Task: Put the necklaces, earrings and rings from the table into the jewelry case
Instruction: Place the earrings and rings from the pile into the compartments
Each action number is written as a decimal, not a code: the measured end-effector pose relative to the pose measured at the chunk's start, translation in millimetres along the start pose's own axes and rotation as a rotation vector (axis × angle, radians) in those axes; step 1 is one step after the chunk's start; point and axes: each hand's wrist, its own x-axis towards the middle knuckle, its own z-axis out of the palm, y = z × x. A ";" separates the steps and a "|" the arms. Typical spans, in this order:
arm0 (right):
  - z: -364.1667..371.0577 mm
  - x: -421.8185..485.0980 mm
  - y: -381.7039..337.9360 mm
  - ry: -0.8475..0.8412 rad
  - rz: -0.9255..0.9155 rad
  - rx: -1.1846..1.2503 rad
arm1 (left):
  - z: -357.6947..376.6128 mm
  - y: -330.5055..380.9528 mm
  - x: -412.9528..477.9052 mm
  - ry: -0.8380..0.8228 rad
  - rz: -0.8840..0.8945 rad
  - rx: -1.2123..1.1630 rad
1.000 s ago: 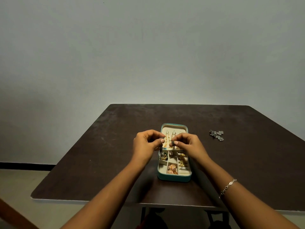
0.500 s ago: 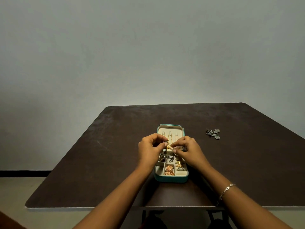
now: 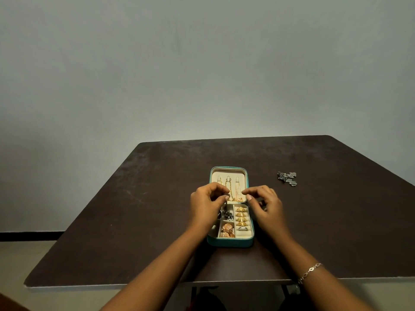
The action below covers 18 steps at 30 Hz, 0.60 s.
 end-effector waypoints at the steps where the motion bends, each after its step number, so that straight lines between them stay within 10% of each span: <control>1: 0.0 -0.4 0.4 -0.002 -0.003 -0.005 | 0.2 -0.4 -0.3 -0.005 0.002 0.025; 18: 1.2 -1.4 3.6 -0.043 0.038 -0.046 | 4.5 -17.8 3.6 -0.078 0.054 0.561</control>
